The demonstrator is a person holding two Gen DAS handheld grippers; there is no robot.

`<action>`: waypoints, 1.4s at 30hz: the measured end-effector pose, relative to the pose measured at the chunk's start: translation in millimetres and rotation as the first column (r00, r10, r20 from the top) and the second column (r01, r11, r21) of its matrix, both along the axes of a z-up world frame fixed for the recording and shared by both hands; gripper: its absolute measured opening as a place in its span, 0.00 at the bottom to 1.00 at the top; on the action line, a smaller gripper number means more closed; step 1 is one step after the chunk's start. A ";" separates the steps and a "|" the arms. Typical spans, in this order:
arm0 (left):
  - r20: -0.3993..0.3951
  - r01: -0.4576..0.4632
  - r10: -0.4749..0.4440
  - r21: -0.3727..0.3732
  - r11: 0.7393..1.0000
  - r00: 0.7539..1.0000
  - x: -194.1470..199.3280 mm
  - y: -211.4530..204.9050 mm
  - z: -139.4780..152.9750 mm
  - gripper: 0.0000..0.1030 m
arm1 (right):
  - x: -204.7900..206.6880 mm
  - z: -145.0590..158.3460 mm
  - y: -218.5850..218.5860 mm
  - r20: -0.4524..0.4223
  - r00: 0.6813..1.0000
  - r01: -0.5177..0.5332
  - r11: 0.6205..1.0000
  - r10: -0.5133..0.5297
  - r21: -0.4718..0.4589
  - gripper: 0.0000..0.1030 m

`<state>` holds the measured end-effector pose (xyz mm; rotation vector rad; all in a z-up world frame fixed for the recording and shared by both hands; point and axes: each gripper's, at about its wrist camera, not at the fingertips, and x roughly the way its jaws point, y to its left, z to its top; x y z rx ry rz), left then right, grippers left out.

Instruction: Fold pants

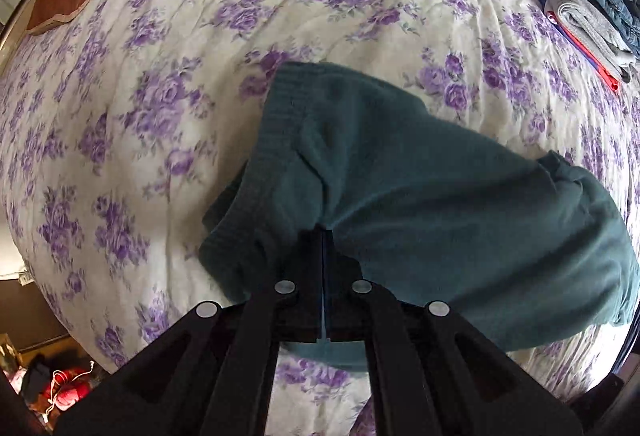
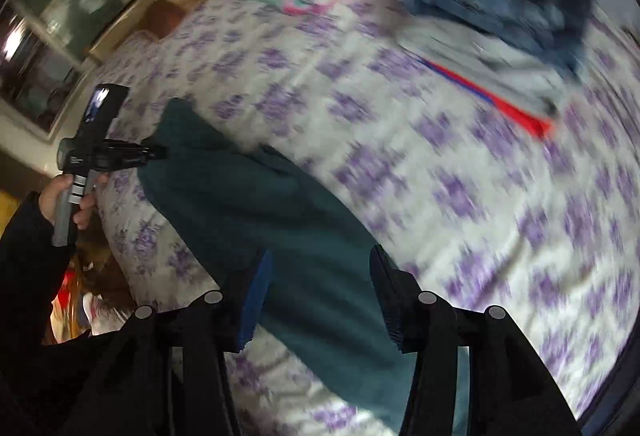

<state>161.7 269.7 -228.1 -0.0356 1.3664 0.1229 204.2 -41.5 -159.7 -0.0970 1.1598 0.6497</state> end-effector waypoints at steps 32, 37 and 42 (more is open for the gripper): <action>0.061 -0.035 0.039 -0.063 0.997 0.997 -4.1 23.7 -3.6 0.02 | 95.3 -62.2 111.7 -0.068 0.941 -0.333 0.943 0.333 -0.001 0.05; 0.077 -0.022 0.021 0.013 1.000 0.997 5.7 16.5 -6.2 0.02 | 99.3 -103.1 128.5 -0.137 0.935 -0.337 0.940 0.327 -0.053 0.08; 0.064 -0.005 0.004 0.019 1.000 0.998 11.3 23.0 8.0 0.01 | 104.9 -72.8 103.6 -0.124 0.960 -0.262 0.962 0.252 -0.072 0.54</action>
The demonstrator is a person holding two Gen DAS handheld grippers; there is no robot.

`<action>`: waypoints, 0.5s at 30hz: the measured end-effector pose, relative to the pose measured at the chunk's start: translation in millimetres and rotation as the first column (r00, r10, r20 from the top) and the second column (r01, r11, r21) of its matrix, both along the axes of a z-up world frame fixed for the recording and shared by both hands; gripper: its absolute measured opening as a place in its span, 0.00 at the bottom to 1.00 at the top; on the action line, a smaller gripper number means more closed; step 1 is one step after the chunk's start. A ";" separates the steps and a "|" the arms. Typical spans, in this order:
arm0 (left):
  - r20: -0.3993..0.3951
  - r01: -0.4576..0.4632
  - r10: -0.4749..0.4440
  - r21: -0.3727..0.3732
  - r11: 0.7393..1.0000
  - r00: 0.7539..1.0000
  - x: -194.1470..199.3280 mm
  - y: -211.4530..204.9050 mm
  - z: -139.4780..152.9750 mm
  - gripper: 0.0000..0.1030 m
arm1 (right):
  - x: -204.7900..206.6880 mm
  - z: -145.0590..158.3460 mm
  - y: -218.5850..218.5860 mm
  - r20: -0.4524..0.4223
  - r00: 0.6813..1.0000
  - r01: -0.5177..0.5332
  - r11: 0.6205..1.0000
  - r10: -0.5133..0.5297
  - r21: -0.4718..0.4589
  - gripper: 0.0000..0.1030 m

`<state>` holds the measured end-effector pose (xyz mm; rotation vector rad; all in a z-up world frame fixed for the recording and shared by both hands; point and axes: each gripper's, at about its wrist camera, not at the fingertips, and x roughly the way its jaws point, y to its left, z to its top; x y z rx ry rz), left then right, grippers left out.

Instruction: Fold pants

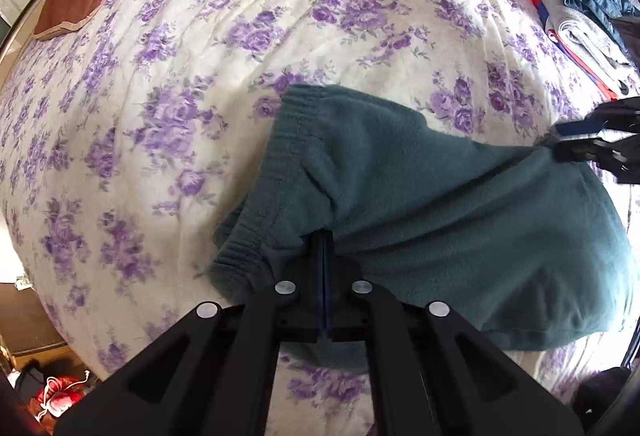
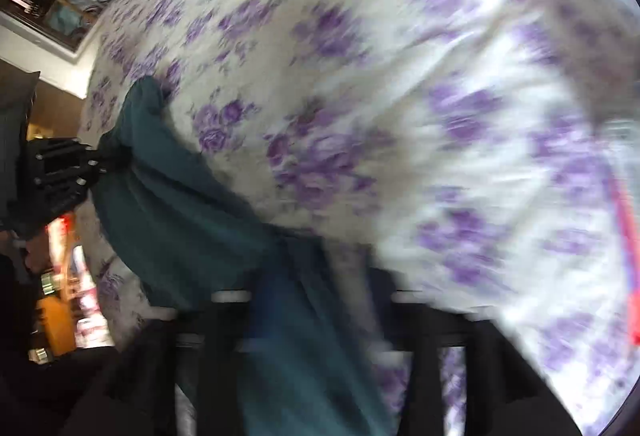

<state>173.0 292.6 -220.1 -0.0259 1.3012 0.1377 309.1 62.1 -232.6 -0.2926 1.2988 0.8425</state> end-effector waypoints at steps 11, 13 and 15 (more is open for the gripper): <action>0.072 0.244 -0.236 -0.141 0.960 0.969 25.2 -118.3 32.8 0.01 | -143.0 1.4 -140.8 -0.026 0.937 0.349 0.937 -0.349 0.005 0.16; 0.042 0.292 -0.289 -0.198 0.936 0.956 38.7 -152.2 13.2 0.02 | -167.1 -10.9 -145.7 -0.029 0.915 0.403 0.915 -0.402 0.008 0.17; -0.003 0.316 -0.323 -0.194 0.929 0.946 56.2 -180.8 -12.9 0.02 | -179.4 -23.3 -150.4 -0.054 0.892 0.451 0.892 -0.450 0.017 0.17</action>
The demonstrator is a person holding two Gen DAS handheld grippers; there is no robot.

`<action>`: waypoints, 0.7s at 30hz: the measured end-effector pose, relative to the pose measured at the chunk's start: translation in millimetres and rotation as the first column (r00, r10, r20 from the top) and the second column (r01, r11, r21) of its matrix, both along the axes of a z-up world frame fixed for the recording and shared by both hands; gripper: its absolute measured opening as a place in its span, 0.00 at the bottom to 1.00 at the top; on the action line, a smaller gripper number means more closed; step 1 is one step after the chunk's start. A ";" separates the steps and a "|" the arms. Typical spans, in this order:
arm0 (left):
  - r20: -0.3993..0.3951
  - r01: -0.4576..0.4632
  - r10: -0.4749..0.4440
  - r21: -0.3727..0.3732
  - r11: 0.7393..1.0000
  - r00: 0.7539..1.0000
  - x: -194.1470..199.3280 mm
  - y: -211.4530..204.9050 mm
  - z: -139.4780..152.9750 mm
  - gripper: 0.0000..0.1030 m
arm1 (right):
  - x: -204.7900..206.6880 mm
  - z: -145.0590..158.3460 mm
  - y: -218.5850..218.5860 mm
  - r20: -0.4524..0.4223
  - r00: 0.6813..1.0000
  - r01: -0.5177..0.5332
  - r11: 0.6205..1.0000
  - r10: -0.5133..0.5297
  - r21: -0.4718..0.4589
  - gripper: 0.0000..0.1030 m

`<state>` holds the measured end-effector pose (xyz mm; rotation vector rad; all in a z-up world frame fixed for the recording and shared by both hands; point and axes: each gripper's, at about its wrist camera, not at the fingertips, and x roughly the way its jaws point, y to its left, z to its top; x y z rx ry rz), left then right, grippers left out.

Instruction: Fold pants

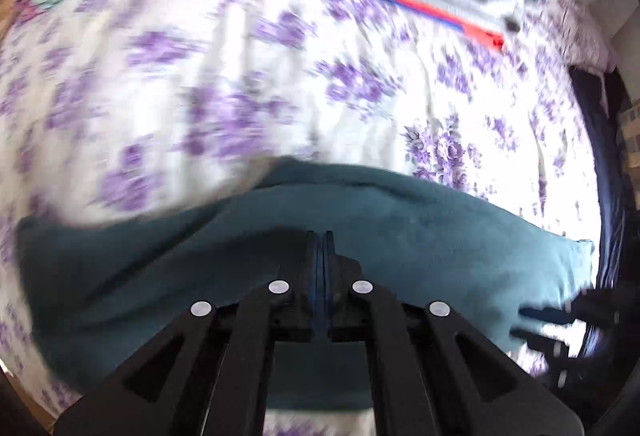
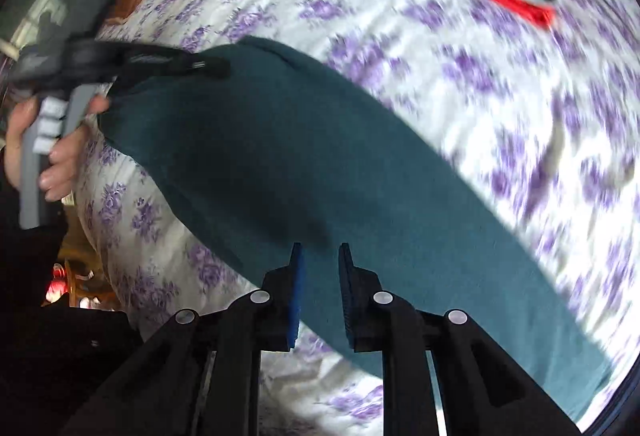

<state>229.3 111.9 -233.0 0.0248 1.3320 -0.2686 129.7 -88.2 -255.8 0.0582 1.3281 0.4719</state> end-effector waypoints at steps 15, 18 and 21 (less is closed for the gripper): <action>-0.032 0.005 0.000 0.156 0.988 0.999 -2.4 2.1 12.1 0.02 | -55.3 33.4 -87.3 0.059 0.967 0.239 0.965 -0.247 0.110 0.68; -0.053 -0.123 0.138 0.225 0.967 0.989 -27.2 58.2 4.8 0.02 | -97.8 33.8 -158.0 0.029 0.896 0.436 0.890 -0.444 0.135 0.68; -0.109 -0.251 0.272 0.179 0.951 0.956 -45.5 110.0 -2.9 0.01 | -152.6 19.4 -226.2 -0.047 0.754 0.653 0.739 -0.655 0.165 0.68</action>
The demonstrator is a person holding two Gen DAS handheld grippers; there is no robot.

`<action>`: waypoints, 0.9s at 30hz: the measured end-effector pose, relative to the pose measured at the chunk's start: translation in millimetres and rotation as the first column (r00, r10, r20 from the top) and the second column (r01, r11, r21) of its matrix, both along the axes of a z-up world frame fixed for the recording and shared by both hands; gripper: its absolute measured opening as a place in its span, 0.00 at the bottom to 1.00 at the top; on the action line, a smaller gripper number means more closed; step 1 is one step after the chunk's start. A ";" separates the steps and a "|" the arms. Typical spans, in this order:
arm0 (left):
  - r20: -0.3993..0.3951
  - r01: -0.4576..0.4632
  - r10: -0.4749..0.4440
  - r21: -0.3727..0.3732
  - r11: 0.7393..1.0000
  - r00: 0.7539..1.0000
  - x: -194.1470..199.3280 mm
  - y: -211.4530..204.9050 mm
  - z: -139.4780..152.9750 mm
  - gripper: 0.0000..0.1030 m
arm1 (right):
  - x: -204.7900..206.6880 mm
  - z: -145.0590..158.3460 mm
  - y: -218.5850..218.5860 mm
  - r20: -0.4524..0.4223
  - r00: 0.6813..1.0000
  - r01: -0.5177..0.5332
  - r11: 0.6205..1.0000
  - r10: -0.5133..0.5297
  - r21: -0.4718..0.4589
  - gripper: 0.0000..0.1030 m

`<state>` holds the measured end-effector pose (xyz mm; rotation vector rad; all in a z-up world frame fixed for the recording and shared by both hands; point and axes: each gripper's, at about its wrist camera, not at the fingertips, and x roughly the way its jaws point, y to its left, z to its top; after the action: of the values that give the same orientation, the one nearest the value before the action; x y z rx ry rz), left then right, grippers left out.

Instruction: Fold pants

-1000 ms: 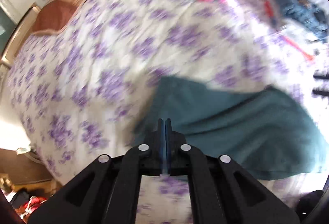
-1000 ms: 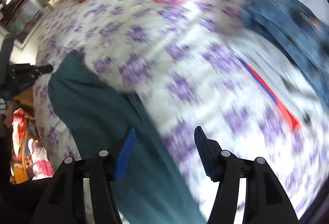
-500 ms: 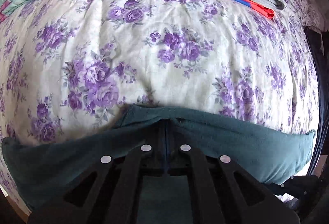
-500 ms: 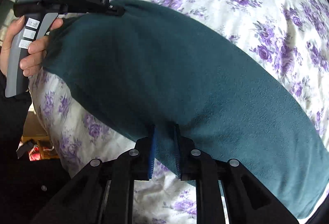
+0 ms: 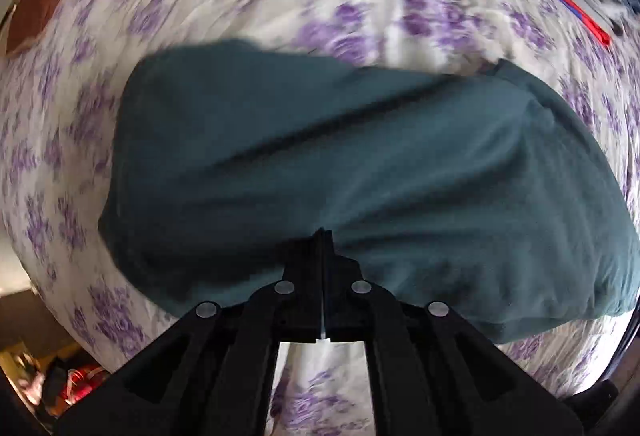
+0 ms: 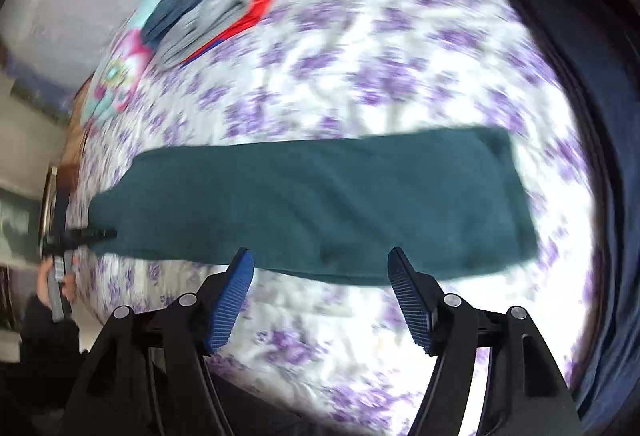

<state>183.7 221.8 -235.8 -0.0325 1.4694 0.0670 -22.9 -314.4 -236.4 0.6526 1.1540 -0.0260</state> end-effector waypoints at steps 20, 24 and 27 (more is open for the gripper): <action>0.097 0.456 -0.446 -0.145 0.878 0.890 -69.4 -256.8 -4.5 0.02 | -35.0 -99.5 -83.7 -0.051 0.875 0.445 0.761 -0.481 0.471 0.34; 0.086 0.431 -0.423 -0.177 0.885 0.902 -71.7 -248.7 0.4 0.02 | -43.9 -109.1 -83.4 -0.065 0.858 0.474 0.736 -0.510 0.482 0.08; 0.099 0.431 -0.420 -0.217 0.876 0.902 -71.0 -247.5 11.2 0.02 | -35.9 -96.2 -79.3 -0.028 0.877 0.446 0.791 -0.479 0.420 0.08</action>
<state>112.7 -25.7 -224.6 0.0989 1.3992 -0.4663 -58.8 -393.8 -332.5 1.3025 0.8984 -0.1754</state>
